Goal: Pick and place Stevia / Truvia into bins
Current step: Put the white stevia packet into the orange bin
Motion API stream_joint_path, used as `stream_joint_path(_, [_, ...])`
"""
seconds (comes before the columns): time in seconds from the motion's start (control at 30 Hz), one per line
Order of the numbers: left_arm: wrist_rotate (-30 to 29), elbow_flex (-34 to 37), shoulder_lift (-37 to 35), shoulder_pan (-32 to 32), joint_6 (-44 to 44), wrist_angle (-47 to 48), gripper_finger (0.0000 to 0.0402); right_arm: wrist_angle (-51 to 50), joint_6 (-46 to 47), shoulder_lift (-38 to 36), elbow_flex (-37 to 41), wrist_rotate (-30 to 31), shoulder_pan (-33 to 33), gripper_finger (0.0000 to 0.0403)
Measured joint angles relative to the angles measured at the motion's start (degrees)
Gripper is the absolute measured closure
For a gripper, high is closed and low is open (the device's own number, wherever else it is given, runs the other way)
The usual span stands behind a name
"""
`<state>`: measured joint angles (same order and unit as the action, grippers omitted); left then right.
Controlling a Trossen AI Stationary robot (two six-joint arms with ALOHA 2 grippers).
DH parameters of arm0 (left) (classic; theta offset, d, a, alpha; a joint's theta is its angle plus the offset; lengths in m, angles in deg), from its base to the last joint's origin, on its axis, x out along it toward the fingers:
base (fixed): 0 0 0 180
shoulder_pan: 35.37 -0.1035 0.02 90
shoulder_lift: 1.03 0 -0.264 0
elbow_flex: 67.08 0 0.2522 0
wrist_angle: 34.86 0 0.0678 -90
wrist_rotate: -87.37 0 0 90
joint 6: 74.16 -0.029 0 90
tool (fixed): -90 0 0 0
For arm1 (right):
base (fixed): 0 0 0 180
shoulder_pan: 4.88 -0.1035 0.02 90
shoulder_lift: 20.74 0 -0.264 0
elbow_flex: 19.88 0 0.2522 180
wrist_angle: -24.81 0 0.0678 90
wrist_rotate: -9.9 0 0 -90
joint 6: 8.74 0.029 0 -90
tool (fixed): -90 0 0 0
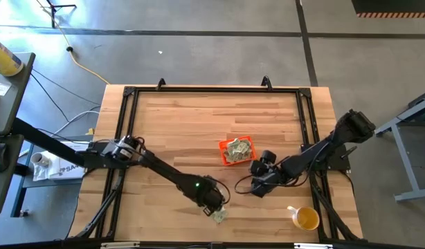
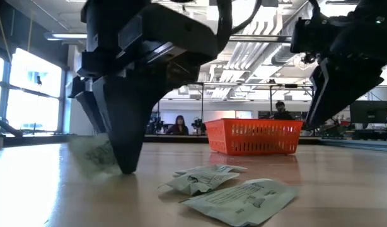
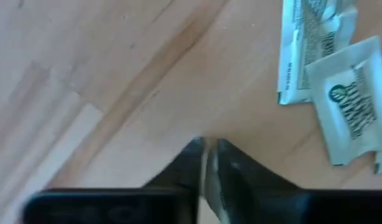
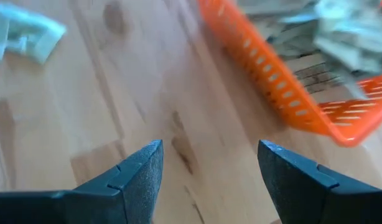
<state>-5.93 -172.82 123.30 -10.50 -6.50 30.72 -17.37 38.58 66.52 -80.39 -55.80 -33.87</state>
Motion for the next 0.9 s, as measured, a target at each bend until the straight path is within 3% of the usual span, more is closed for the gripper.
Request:
stream_joint_path(0.13, [-2.75,-1.11,-1.39,-3.18,-8.36,6.66,0.0379,-0.92,5.54,-2.22,-0.60,8.39,-3.15,0.0151])
stream_joint_path(0.23, [-6.17,-4.10,-4.20,-7.53,-14.30,9.62,0.0377,-5.58,11.61,-4.95,-1.81,15.95,-5.45,0.0151])
stream_joint_path(0.33, [-8.20,-7.47,-6.82,-12.16,-20.41,12.33,0.0361,-12.22,16.55,-7.49,-2.86,19.69,-6.76,0.0151])
stream_joint_path(0.5, [-12.04,-15.34,-7.64,-19.48,-34.38,5.83,0.0380,-17.96,19.22,-9.42,-3.04,18.60,-7.07,0.0151])
stream_joint_path(0.67, [-9.03,-16.65,-6.97,-24.74,-44.48,-8.19,0.0371,-19.15,20.43,-9.26,-3.04,17.38,-7.07,0.0151])
stream_joint_path(0.8, [-4.47,-16.58,-4.93,-27.43,-49.09,-10.23,0.0340,-19.27,20.80,-9.26,-3.04,17.34,-7.03,0.0151])
stream_joint_path(0.9, [-3.22,-15.98,-2.47,-28.12,-53.38,-10.34,0.0340,-19.66,20.80,-9.26,-3.04,17.41,-7.03,0.0151])
